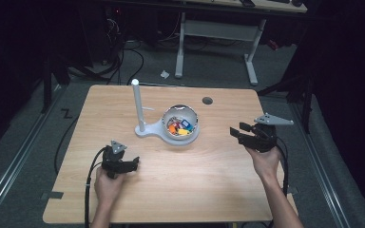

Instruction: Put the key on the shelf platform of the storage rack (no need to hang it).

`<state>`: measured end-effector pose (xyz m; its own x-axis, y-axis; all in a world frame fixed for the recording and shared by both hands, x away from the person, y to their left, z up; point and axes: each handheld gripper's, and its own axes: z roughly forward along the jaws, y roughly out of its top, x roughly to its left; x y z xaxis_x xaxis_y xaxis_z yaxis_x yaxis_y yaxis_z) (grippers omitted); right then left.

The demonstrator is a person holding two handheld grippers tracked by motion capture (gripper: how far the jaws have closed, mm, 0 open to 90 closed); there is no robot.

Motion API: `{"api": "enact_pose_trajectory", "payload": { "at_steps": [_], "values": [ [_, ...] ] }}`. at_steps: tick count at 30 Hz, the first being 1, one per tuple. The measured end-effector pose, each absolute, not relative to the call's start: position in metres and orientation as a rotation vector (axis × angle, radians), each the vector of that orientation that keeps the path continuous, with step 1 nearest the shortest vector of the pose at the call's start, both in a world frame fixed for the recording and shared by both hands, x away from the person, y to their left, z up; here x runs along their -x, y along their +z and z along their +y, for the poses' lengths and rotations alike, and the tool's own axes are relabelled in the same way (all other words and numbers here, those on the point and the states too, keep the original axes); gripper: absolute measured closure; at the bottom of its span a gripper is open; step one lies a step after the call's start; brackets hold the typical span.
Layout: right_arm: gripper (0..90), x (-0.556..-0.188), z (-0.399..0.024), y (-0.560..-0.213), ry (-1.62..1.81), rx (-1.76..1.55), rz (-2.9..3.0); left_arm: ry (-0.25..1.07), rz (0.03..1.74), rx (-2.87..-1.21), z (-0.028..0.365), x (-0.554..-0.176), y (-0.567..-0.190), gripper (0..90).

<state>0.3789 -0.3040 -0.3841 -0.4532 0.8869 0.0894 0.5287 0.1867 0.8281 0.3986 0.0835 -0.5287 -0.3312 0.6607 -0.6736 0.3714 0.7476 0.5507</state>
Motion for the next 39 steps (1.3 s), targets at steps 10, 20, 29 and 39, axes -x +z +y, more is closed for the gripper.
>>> {"api": "enact_pose_trajectory", "payload": {
  "at_steps": [10,20,29,39],
  "values": [
    [50.2,-0.361,-0.320,-0.390,1.183,-1.364,2.013,0.368,1.956,-0.785,0.083,-0.399,-0.529,17.7],
    [50.2,-0.347,-0.327,-0.399,1.195,-1.387,1.998,0.370,1.955,-0.786,0.083,-0.399,-0.529,17.6],
    [50.0,-0.339,-0.324,-0.409,1.215,-1.390,2.001,0.369,1.955,-0.786,0.083,-0.399,-0.529,17.6],
    [50.0,-0.336,-0.320,-0.421,1.230,-1.398,2.010,0.370,1.955,-0.786,0.083,-0.399,-0.529,17.6]
  ]
}}
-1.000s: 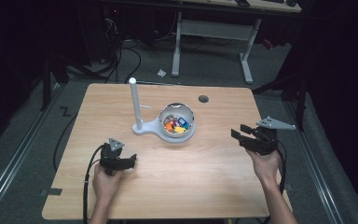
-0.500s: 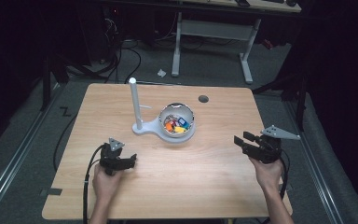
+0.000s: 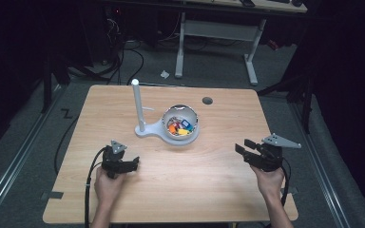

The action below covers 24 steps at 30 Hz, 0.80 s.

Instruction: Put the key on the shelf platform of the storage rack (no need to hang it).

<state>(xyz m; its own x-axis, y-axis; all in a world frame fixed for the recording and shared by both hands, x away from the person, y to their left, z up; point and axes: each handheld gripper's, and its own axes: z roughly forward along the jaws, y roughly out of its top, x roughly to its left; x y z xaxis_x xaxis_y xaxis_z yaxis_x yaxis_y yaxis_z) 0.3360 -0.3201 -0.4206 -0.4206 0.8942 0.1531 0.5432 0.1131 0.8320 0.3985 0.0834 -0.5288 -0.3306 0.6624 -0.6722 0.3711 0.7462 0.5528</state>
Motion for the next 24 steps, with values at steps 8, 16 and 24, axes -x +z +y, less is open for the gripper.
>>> {"api": "enact_pose_trajectory", "payload": {
  "at_steps": [8,16,24],
  "values": [
    [50.0,-0.335,-0.314,-0.429,1.246,-1.397,2.024,0.370,1.955,-0.787,0.083,-0.399,-0.529,17.6],
    [50.0,-0.336,-0.306,-0.437,1.248,-1.392,2.053,0.370,1.954,-0.787,0.083,-0.399,-0.529,17.6],
    [49.8,-0.336,-0.299,-0.445,1.245,-1.396,2.074,0.372,1.957,-0.784,0.083,-0.399,-0.529,17.6]
  ]
}}
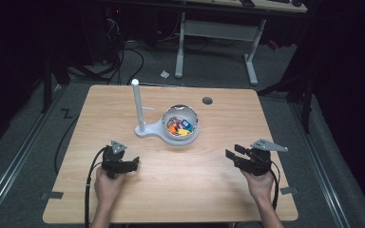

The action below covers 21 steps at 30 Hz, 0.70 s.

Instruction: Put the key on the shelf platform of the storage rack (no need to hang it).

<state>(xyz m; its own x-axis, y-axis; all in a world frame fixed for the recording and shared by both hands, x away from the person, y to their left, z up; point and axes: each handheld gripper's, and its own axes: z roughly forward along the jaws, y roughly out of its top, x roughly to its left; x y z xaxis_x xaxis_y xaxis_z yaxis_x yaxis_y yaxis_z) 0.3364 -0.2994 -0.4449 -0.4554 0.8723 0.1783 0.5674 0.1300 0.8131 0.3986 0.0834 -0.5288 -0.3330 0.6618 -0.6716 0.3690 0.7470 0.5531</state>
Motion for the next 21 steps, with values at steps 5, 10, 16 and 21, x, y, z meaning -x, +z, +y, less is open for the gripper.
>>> {"api": "enact_pose_trajectory", "payload": {
  "at_steps": [5,10,16,21],
  "values": [
    [49.4,-0.336,-0.293,-0.450,1.227,-1.376,2.101,0.370,1.955,-0.787,0.083,-0.399,-0.529,17.6],
    [49.3,-0.337,-0.290,-0.456,1.218,-1.379,2.118,0.370,1.955,-0.787,0.083,-0.399,-0.529,17.6],
    [48.9,-0.337,-0.288,-0.461,1.212,-1.375,2.124,0.372,1.957,-0.785,0.083,-0.399,-0.529,17.6],
    [48.4,-0.339,-0.285,-0.466,1.193,-1.375,2.129,0.370,1.956,-0.786,0.083,-0.399,-0.529,17.6]
  ]
}}
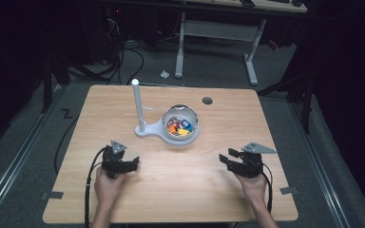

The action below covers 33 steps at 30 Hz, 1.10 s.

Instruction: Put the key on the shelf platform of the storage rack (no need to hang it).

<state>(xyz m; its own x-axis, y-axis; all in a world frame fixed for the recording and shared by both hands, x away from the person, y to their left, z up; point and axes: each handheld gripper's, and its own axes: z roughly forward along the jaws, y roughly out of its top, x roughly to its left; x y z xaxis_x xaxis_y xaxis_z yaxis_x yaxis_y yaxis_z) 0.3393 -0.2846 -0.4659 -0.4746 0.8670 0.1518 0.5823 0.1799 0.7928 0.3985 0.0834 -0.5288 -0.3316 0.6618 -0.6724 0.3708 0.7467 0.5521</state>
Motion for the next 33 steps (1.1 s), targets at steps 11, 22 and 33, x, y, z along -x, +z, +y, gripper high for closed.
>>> {"api": "enact_pose_trajectory", "payload": {
  "at_steps": [11,22,33],
  "values": [
    [46.7,-0.341,-0.281,-0.484,1.148,-1.414,2.137,0.370,1.955,-0.787,0.083,-0.398,-0.529,17.6],
    [46.3,-0.345,-0.286,-0.493,1.113,-1.440,2.131,0.372,1.957,-0.784,0.083,-0.399,-0.529,17.6],
    [46.0,-0.352,-0.291,-0.504,1.062,-1.484,2.116,0.372,1.956,-0.785,0.083,-0.399,-0.529,17.6]
  ]
}}
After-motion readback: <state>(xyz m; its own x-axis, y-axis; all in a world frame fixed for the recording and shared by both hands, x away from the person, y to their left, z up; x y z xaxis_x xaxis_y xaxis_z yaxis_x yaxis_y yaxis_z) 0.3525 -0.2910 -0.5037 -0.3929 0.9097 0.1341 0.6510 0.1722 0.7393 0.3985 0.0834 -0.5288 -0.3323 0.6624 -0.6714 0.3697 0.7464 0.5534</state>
